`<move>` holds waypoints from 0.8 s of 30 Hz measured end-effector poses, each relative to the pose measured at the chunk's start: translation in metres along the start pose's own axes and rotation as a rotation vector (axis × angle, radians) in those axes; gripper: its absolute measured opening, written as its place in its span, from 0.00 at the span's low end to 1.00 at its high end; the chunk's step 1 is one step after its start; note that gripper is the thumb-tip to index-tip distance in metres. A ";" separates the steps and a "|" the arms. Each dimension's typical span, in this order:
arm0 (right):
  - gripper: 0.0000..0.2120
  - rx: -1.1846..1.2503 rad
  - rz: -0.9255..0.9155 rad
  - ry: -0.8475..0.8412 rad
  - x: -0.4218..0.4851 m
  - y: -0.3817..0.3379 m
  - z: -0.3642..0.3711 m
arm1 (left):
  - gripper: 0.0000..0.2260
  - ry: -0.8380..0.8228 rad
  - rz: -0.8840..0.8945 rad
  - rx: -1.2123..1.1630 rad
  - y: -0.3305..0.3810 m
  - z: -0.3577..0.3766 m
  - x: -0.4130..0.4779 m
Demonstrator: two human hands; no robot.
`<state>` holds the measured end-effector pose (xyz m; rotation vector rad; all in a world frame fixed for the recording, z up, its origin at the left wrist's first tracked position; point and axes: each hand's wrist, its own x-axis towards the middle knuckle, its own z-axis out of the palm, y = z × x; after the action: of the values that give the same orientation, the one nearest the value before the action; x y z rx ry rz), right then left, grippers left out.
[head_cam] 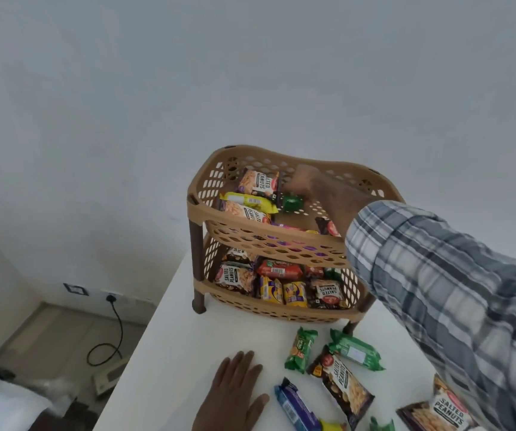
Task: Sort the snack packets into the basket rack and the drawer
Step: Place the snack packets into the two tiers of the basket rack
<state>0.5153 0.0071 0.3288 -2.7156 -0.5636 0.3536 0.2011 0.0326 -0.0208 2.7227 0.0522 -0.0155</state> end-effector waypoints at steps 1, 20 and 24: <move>0.18 0.041 0.000 0.000 0.003 0.004 0.002 | 0.23 0.034 0.016 0.017 0.000 0.001 0.000; 0.06 0.544 0.021 0.460 -0.286 0.195 0.111 | 0.31 -0.105 0.364 0.004 0.063 -0.019 0.015; 0.08 0.470 0.057 0.131 -0.314 0.203 0.192 | 0.22 -0.090 0.352 0.066 0.062 -0.023 0.007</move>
<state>0.2453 -0.2466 0.1303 -2.2823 -0.3177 0.2782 0.2106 -0.0146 0.0251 2.7540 -0.4604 -0.0387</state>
